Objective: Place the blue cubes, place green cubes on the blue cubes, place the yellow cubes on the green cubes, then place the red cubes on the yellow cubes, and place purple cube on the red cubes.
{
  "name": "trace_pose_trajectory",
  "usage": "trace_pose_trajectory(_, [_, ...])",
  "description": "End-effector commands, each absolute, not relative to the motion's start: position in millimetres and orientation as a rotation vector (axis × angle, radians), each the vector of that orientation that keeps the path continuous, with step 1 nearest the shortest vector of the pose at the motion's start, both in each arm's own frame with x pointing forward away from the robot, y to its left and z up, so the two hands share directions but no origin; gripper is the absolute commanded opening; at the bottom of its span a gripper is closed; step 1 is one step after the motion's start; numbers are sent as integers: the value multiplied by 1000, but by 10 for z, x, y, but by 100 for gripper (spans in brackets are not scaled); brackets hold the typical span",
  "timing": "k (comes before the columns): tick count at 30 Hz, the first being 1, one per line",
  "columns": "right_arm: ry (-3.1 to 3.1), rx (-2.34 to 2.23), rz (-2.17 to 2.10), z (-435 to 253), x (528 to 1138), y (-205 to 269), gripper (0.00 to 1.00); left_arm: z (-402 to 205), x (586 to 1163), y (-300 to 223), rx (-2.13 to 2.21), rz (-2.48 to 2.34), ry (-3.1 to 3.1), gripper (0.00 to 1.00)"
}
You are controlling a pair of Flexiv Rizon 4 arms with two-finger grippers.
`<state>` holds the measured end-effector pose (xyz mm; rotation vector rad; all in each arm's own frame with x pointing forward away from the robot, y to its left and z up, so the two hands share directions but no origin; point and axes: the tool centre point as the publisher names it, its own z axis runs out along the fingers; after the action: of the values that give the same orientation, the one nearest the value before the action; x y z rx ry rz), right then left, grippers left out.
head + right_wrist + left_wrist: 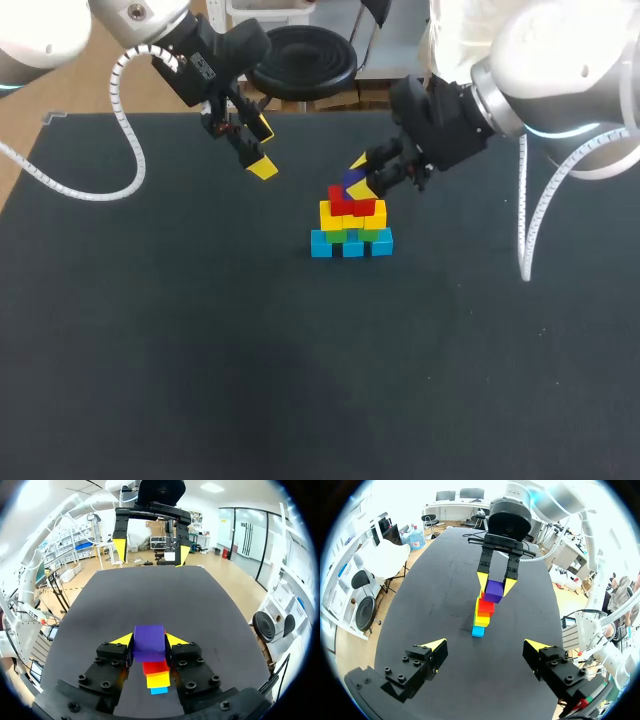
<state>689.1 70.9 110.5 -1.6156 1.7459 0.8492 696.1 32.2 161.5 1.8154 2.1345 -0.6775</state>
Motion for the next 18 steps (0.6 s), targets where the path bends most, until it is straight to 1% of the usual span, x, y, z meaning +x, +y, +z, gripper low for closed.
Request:
trace_pose_trajectory(1, [1743,-1615,856,1092,6916,708,0,1608,6954,330,1814,-678,2131,100])
trace_pose_trajectory(17, [1755,-1607,867,1061,6917,711,0,1608,6954,330,1814,-678,2131,100])
trace_pose_trajectory(18, [1756,-1605,871,1061,6918,712,14,1608,6954,330,1814,-678,2131,100])
